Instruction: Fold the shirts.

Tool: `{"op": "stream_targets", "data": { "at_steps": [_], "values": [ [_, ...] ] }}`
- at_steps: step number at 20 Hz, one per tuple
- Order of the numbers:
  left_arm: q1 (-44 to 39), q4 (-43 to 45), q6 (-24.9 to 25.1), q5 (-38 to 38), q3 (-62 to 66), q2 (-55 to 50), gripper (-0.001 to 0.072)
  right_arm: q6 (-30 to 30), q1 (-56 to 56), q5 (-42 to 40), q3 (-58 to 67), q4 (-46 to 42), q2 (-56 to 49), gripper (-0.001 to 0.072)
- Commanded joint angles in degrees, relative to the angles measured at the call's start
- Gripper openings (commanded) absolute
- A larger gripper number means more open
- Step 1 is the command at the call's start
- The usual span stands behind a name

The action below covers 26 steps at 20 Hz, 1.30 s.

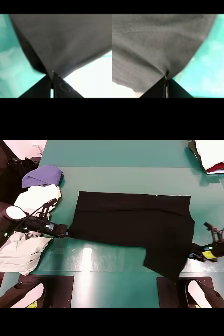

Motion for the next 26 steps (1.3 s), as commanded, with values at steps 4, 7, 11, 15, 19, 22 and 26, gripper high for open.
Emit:
{"op": "stream_targets", "data": {
  "at_steps": [4, 7, 11, 15, 19, 22, 26],
  "values": [
    [0.0, 7.1, -7.3, -15.1, -5.3, 13.3, 0.0025, -0.1, 0.2, 9.2, 5.3, -7.2, 14.4, 0.0019],
    [0.0, 4.5, -9.5, -11.3, -7.0, 15.1, 0.0025, -0.2, 0.2, 5.4, 5.4, -3.6, 16.9, 0.0019],
    [0.0, 2.7, -9.8, 1.4, -0.8, 11.6, 0.0025, -2.3, 0.2, -0.5, 7.5, 8.7, 10.1, 0.0018],
    [0.0, 1.5, -9.9, 8.7, 8.1, 0.9, 0.0025, -2.7, 0.2, -6.3, 16.5, 11.0, -1.2, 0.0018],
    [0.0, -5.0, -6.8, 12.2, 15.7, -11.3, 0.0025, -2.7, 4.6, -7.8, 25.8, 10.7, -12.6, 0.0018],
    [0.0, -8.0, -6.8, 13.9, 19.1, -19.2, 0.0026, -2.6, 8.8, -10.6, 31.6, 10.7, -20.5, 0.0018],
    [0.0, -8.1, -5.4, 15.7, 21.4, -25.9, 0.0026, -1.6, 12.7, -12.3, 37.9, 10.7, -29.7, 0.0019]
  ]
}}
